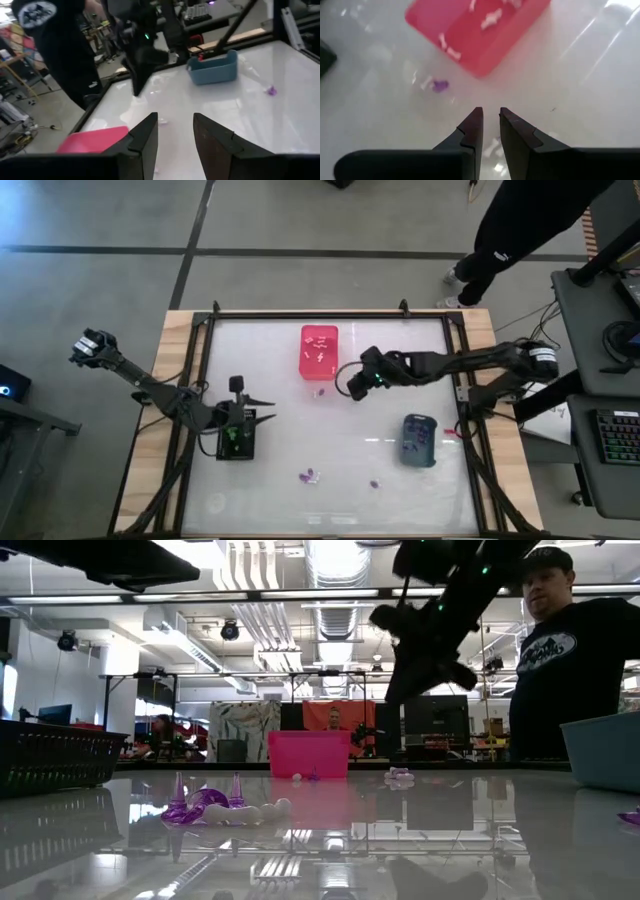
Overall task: Sort Halloween decoration
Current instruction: Put the witch hat toy into the blue bin
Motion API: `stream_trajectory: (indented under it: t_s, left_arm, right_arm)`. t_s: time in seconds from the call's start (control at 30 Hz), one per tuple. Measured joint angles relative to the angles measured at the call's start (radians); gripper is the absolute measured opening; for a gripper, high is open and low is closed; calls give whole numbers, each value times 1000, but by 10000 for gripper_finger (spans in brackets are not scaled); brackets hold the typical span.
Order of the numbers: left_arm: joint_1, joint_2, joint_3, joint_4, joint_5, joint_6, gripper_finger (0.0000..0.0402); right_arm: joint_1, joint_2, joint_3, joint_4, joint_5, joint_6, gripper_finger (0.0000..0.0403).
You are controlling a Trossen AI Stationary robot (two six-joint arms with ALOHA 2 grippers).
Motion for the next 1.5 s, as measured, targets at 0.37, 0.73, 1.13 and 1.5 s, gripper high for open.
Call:
stream_trajectory:
  t_s: [0.37,0.73,1.13,1.5]
  left_arm:
    - [13,-55,0,21,-89,-18,107]
    - [13,-52,0,21,-123,-21,107]
    - [13,-26,0,19,-123,-32,107]
    - [13,-25,0,19,-124,-43,107]
  right_arm:
    - [-45,96,74,-73,-207,-40,54]
    - [-40,225,132,-205,-97,40,86]
    - [-41,330,211,-233,-95,30,106]
    - [-40,329,214,-296,-78,67,87]
